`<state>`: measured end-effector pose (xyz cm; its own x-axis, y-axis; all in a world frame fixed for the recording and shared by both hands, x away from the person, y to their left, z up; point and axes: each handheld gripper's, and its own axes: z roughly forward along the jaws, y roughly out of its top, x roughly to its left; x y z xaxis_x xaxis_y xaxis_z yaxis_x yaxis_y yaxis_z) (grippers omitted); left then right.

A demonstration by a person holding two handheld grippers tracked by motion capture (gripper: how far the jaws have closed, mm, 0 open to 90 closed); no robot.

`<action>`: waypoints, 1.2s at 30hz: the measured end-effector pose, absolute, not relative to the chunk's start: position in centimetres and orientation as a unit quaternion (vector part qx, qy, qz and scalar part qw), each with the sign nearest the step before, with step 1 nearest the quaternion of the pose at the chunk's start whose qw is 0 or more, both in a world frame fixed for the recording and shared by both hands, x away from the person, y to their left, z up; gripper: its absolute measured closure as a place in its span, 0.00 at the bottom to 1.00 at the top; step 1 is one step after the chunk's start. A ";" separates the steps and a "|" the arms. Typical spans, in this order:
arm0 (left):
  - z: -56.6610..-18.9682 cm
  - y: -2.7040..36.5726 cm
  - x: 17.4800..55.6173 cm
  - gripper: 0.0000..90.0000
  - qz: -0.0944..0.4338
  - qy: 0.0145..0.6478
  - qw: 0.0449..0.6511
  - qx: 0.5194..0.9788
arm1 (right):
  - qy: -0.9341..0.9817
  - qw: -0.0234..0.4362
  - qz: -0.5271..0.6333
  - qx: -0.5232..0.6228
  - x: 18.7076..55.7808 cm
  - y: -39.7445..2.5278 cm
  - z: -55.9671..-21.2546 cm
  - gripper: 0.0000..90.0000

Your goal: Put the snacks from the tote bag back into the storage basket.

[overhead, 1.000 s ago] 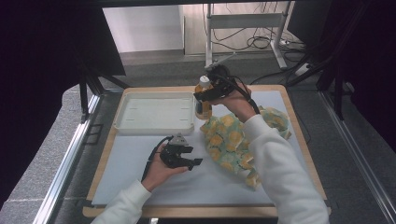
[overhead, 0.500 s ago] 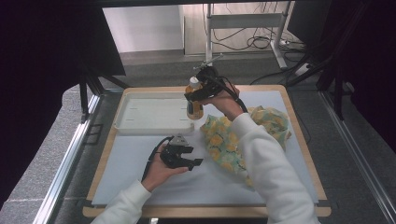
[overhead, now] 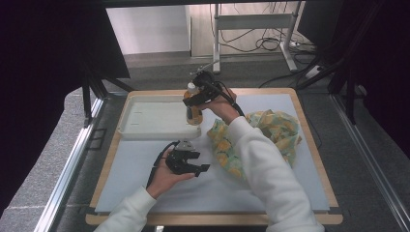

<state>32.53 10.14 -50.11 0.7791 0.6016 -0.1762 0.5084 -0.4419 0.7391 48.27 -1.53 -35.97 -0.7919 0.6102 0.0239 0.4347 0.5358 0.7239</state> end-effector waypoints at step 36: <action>-50.2 10.2 32.6 0.40 0.049 0.333 0.416 0.845 | 0.888 0.105 0.333 0.299 50.6 2.6 -41.8 0.33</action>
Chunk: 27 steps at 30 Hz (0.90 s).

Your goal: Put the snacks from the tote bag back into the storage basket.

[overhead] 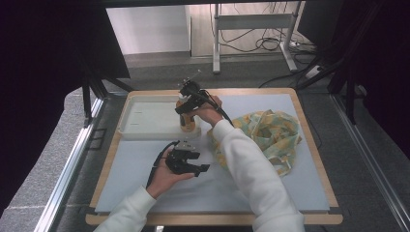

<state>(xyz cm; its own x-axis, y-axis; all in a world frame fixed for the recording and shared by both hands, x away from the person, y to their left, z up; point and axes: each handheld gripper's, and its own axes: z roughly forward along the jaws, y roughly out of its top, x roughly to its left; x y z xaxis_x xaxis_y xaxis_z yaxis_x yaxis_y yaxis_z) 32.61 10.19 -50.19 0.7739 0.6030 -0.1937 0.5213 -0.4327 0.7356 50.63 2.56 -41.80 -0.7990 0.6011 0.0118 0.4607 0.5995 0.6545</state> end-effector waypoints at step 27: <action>-50.3 10.3 32.6 0.40 0.049 0.331 0.411 0.848 | 0.876 0.107 0.367 0.293 48.6 -0.8 -40.3 0.22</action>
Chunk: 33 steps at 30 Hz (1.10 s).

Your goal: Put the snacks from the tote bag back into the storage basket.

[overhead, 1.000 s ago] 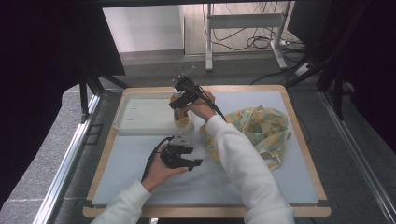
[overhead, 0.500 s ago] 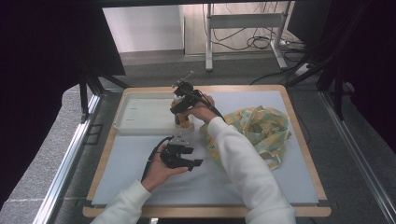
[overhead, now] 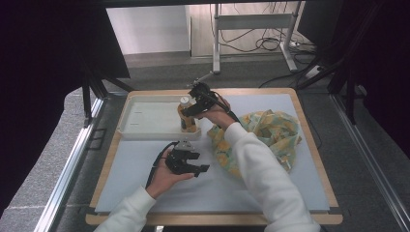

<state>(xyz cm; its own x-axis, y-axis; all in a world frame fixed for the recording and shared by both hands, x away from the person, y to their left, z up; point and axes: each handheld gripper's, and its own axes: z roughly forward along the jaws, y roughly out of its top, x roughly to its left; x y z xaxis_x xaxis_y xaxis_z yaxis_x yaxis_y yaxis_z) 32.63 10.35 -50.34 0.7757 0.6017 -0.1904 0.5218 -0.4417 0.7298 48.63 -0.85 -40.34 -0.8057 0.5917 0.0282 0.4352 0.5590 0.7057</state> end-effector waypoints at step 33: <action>-50.7 10.8 32.5 0.39 0.059 0.344 0.405 0.845 | 0.853 0.147 0.396 0.308 41.6 -14.4 -39.2 0.25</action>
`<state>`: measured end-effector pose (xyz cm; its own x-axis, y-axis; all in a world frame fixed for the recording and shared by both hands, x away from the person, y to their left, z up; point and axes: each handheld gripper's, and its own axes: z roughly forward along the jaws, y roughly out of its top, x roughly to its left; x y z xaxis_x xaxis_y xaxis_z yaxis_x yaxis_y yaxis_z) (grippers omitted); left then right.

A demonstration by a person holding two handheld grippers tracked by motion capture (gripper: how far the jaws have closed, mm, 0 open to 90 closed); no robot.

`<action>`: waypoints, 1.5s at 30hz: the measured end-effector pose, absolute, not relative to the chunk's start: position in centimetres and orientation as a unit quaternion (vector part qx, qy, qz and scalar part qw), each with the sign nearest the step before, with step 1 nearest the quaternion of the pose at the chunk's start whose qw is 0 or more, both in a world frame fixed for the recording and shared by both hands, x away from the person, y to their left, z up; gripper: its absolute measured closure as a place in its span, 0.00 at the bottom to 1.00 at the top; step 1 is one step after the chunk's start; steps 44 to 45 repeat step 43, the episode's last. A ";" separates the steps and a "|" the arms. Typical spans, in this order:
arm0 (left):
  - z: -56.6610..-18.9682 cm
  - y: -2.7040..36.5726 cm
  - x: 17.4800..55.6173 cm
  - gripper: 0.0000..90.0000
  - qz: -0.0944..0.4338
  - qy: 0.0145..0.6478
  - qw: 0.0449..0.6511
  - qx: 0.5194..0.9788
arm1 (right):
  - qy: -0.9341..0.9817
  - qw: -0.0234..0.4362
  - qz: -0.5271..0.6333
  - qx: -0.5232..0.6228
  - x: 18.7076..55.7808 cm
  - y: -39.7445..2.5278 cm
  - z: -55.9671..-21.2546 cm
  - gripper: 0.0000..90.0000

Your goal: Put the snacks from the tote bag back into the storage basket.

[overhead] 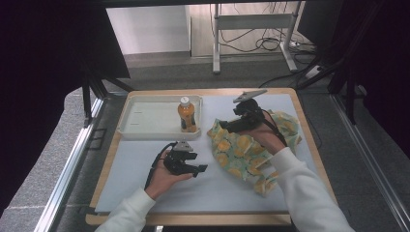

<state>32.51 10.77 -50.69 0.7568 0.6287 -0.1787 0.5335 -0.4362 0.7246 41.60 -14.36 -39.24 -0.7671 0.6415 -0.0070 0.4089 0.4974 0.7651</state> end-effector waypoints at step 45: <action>-51.0 11.1 32.8 0.39 0.071 0.356 0.393 0.845 | 0.815 0.165 0.428 0.355 34.4 -26.3 -43.5 0.27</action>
